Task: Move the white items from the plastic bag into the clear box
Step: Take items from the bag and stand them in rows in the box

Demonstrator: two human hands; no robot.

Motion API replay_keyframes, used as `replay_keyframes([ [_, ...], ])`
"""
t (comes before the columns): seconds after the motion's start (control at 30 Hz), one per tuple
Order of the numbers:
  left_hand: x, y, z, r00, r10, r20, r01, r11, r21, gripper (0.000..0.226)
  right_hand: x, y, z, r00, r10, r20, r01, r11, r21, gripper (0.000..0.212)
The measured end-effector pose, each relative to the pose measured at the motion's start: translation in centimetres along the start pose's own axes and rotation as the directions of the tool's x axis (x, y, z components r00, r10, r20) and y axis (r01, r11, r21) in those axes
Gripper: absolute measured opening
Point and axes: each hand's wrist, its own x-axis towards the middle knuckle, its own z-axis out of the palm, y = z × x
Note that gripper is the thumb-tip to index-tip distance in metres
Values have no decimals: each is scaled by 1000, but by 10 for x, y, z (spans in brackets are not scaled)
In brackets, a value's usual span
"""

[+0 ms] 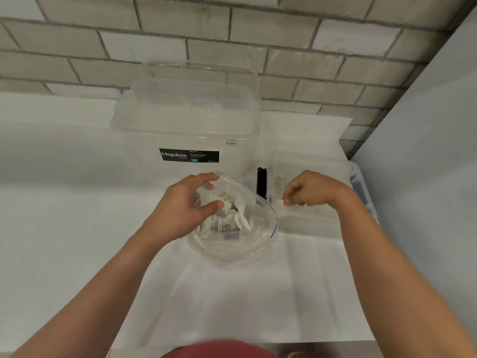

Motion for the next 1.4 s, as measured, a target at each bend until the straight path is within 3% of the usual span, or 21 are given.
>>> replay_keyframes([
  [0.13,1,-2,0,1000,-3,-5,3,1000,-5,49,12,15,-19,954,-7,-301,-21,996,-90,8],
  [0.27,4,-2,-1,1000,-4,-10,4,1000,-11,49,28,23,-17,901,104,-421,-182,972,-149,17],
  [0.57,7,-3,0,1000,-9,-13,8,1000,-17,48,38,32,-11,953,112,-283,-181,956,-231,18],
  [0.77,9,-3,-1,1000,-11,-12,10,1000,-25,47,48,26,-1,911,108,-399,-262,898,-355,8],
  [0.97,13,-3,-1,1000,-11,-7,11,999,-34,47,51,20,5,897,36,-441,-308,767,-563,31],
  [1.13,14,-3,-1,1000,-9,-1,9,999,-37,47,49,19,6,886,-28,-464,-312,704,-638,37],
  [1.23,14,-3,-2,1000,1,-5,-2,999,-32,47,46,18,5,873,-11,-487,-329,726,-605,37],
  [1.4,14,-4,-3,1000,7,4,-7,1000,-28,48,34,19,2,850,43,-525,-300,859,-414,29],
])
